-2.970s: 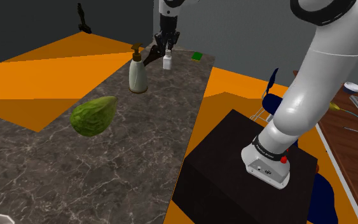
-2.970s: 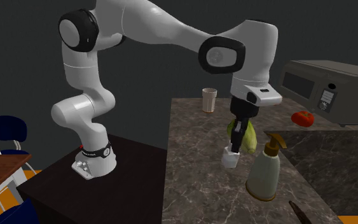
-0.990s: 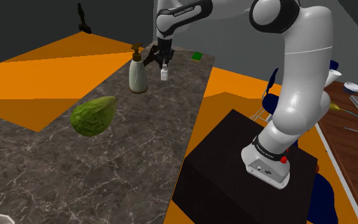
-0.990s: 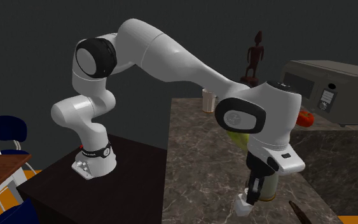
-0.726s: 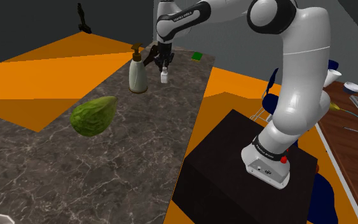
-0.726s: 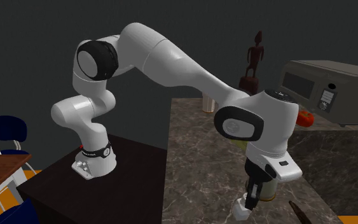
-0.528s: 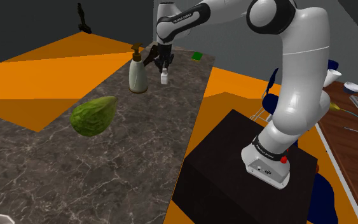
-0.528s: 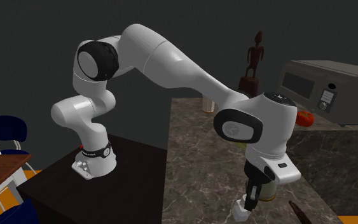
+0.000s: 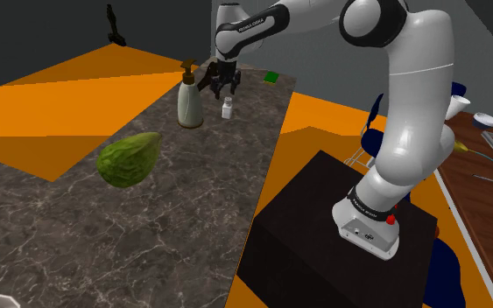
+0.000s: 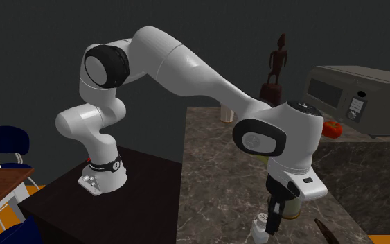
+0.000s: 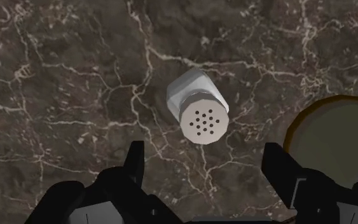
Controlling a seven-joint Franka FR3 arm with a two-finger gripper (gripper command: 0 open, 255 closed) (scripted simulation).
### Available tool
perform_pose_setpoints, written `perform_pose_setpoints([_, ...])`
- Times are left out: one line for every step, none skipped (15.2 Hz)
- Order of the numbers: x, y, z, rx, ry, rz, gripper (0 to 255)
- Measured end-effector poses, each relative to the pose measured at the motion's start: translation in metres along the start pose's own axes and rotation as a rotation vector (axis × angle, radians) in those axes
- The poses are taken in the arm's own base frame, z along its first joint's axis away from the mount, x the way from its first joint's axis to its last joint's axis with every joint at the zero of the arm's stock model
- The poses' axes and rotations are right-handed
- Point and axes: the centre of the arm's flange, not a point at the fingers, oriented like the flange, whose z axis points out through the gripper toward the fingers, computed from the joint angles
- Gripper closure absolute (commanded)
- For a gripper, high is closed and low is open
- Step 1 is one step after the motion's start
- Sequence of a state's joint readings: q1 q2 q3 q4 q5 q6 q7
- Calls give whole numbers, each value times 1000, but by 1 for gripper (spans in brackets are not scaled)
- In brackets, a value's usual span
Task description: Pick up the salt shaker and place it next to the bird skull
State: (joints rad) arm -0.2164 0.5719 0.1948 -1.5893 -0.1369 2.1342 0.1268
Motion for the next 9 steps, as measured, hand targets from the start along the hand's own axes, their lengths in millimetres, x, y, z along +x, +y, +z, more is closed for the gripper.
perform_pose_setpoints([0, 0, 0, 0, 0, 0, 0])
perform_pose_setpoints([0, 0, 0, 0, 0, 0, 0])
perform_pose_setpoints([0, 0, 0, 0, 0, 0, 0])
perform_pose_setpoints([0, 1, -7, 0, 0, 0, 0])
perform_pose_setpoints([0, 0, -17, 0, 0, 0, 0])
perform_pose_setpoints([-1, -1, -29, 0, 1, 0, 0])
perform_pose_setpoints([1, -1, -38, 0, 1, 0, 0])
perform_pose_setpoints([2, -1, -44, 0, 1, 0, 0])
perform_pose_setpoints([1, 0, -47, 0, 1, 0, 0])
